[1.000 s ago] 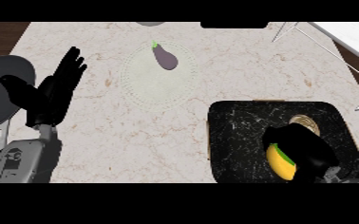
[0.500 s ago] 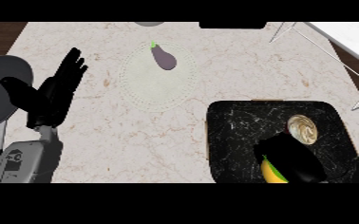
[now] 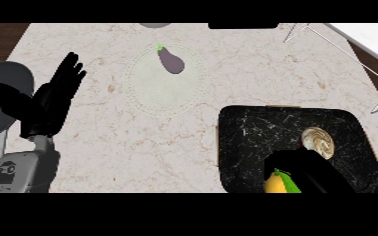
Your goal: Pick the lemon from the tray and place it in the tiered shelf
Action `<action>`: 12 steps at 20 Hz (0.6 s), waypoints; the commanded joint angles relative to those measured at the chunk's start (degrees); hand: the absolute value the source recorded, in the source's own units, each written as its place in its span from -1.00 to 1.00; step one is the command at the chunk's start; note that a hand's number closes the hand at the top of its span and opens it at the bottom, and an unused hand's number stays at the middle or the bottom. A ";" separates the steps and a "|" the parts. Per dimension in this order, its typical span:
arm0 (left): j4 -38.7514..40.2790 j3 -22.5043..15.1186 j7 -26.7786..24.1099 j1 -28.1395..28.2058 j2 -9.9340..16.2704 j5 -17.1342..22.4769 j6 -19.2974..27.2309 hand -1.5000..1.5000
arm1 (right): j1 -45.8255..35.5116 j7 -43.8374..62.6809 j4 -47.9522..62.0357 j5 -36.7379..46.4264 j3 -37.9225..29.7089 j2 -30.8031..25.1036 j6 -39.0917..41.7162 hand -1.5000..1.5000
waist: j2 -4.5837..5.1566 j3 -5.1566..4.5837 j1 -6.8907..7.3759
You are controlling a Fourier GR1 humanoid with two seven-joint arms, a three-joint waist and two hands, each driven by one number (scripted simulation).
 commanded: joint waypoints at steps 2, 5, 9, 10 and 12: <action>-1.21 0.14 0.78 0.87 -0.02 0.81 -0.63 0.00 | -1.05 4.41 -11.87 -10.83 -6.45 6.49 1.49 1.00 | 0.03 0.14 0.26; -1.38 -0.18 -0.15 0.90 -0.16 -0.30 -0.09 0.00 | -5.09 12.33 -19.04 -17.66 -12.43 8.20 5.81 1.00 | 0.12 0.08 0.55; -3.30 -1.16 1.07 1.04 -0.96 -0.11 -0.24 0.00 | -10.48 22.77 -24.05 -29.18 -23.35 6.77 10.88 1.00 | 0.13 0.10 0.98; 0.56 -0.33 -0.98 0.26 -1.13 -0.48 -0.09 0.00 | -14.86 23.65 -20.80 -31.78 -27.63 4.89 10.92 1.00 | 0.36 0.10 0.95; 0.88 0.02 1.01 -2.41 -0.24 -0.41 0.04 0.00 | -19.32 30.07 -21.49 -38.41 -32.68 2.37 13.17 1.00 | 0.30 0.05 0.40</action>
